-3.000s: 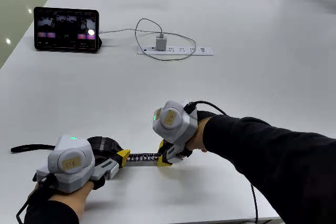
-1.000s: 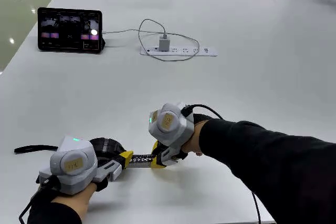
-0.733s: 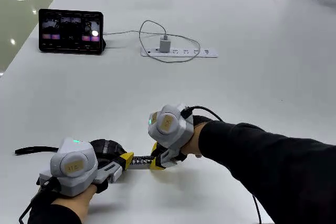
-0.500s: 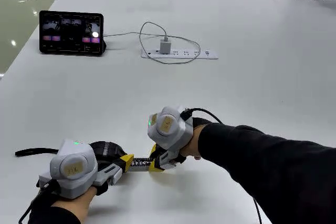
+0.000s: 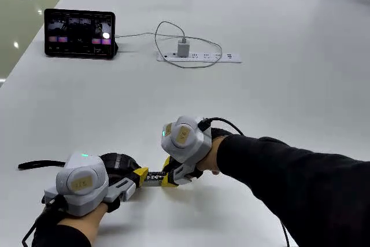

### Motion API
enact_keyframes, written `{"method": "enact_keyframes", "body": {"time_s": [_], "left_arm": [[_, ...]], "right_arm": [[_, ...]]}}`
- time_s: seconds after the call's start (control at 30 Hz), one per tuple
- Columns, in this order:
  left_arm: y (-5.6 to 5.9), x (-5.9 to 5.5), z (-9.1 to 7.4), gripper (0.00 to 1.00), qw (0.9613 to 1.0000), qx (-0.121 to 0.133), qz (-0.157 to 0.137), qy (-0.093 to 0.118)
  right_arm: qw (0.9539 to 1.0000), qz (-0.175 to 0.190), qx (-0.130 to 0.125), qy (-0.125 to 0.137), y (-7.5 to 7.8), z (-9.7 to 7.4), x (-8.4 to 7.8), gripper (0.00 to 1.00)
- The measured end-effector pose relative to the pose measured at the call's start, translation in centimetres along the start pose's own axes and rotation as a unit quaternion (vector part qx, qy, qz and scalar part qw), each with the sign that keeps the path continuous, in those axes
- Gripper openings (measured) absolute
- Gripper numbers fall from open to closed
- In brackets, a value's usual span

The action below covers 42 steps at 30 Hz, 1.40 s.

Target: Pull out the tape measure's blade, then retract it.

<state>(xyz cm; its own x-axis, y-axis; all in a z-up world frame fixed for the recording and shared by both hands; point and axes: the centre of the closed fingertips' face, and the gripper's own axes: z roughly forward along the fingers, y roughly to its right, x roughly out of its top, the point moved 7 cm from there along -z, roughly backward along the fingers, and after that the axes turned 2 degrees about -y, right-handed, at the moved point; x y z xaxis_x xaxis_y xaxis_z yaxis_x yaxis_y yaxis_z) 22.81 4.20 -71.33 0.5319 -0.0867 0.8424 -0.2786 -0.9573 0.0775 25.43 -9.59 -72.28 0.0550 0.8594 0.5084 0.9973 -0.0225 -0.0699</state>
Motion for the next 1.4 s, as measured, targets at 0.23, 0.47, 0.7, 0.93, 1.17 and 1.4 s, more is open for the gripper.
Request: {"method": "enact_keyframes", "body": {"time_s": [0.23,0.47,0.7,0.93,1.17,1.4], "left_arm": [[0.0,0.0,0.0,0.64,1.0000,0.000,-0.002,0.000],[0.0,0.0,-0.1,0.64,1.0000,-0.001,-0.003,0.000],[0.0,0.1,-0.1,0.64,1.0000,-0.001,-0.006,0.001],[0.0,0.0,0.0,0.64,1.0000,-0.001,-0.007,0.001],[-0.1,0.1,-0.1,0.64,1.0000,-0.002,-0.009,0.001],[-0.2,0.1,-0.1,0.64,0.9999,-0.003,-0.011,0.001]], "right_arm": [[1.0000,-0.001,-0.002,0.004,0.0,0.2,0.2,0.11],[1.0000,-0.002,-0.002,0.006,-0.1,0.3,0.4,0.11],[0.9999,-0.004,-0.002,0.010,0.0,0.4,0.6,0.11],[0.9999,0.000,-0.003,0.017,0.0,0.5,0.7,0.11],[0.9998,0.000,-0.001,0.022,0.0,0.8,1.0,0.11],[0.9996,0.005,0.003,0.028,0.0,0.9,1.1,0.11]]}}
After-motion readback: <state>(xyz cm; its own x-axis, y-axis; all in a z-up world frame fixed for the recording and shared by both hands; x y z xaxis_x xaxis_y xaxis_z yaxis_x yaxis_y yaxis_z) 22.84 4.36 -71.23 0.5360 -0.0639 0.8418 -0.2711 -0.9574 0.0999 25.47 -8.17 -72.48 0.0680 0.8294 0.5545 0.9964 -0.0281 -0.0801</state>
